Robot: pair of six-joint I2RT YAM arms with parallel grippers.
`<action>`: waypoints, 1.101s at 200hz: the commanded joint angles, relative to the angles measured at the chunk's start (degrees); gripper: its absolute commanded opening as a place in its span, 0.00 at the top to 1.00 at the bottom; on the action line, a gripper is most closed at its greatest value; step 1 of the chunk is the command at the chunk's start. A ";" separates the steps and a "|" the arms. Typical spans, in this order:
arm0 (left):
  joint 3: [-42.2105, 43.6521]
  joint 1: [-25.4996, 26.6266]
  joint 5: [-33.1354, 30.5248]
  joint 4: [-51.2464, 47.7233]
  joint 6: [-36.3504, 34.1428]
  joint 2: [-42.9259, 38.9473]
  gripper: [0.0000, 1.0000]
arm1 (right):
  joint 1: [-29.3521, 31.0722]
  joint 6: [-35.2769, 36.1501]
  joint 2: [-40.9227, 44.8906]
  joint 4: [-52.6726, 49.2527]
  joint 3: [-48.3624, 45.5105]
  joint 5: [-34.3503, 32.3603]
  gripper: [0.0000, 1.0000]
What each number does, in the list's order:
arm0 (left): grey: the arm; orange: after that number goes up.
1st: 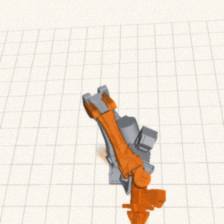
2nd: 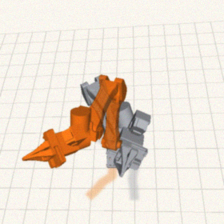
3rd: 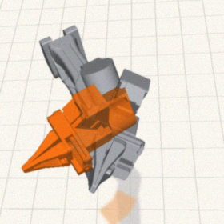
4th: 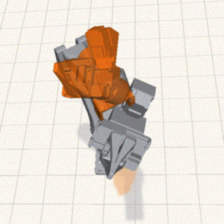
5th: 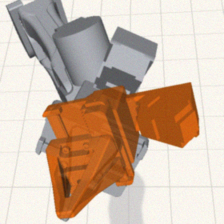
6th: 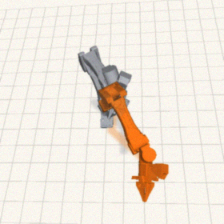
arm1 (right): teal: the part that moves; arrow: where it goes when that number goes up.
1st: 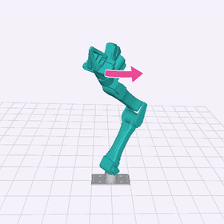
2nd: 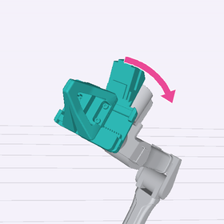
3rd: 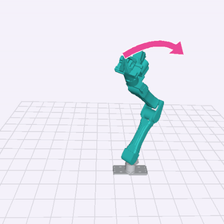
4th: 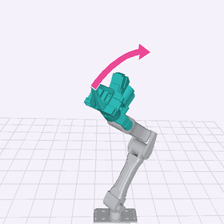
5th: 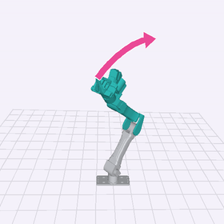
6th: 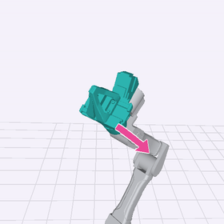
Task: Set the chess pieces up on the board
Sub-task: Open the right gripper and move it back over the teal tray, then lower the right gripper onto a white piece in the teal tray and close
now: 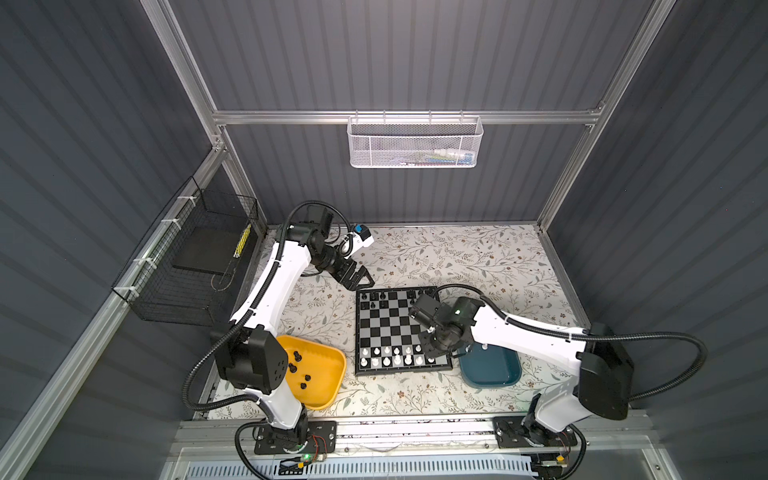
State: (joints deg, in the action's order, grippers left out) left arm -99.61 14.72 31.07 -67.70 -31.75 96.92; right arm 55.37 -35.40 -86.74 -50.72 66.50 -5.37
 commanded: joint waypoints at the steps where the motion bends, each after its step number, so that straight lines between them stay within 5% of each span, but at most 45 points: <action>1: 0.08 0.39 0.17 -0.83 -0.07 -1.76 0.00 | -1.89 1.17 5.04 -5.52 1.46 -4.86 0.69; 99: 0.11 0.40 1.60 -1.47 -0.38 -1.39 0.01 | -22.56 6.06 15.76 -0.88 -13.67 0.43 0.72; 220: 1.01 0.40 1.70 -1.12 -0.38 -1.74 0.00 | -25.24 7.21 9.15 6.17 -18.57 4.16 0.73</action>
State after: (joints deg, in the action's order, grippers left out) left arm -99.42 14.72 31.57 -67.72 -31.77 96.88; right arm 30.48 -28.88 -76.79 -45.78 49.23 -2.33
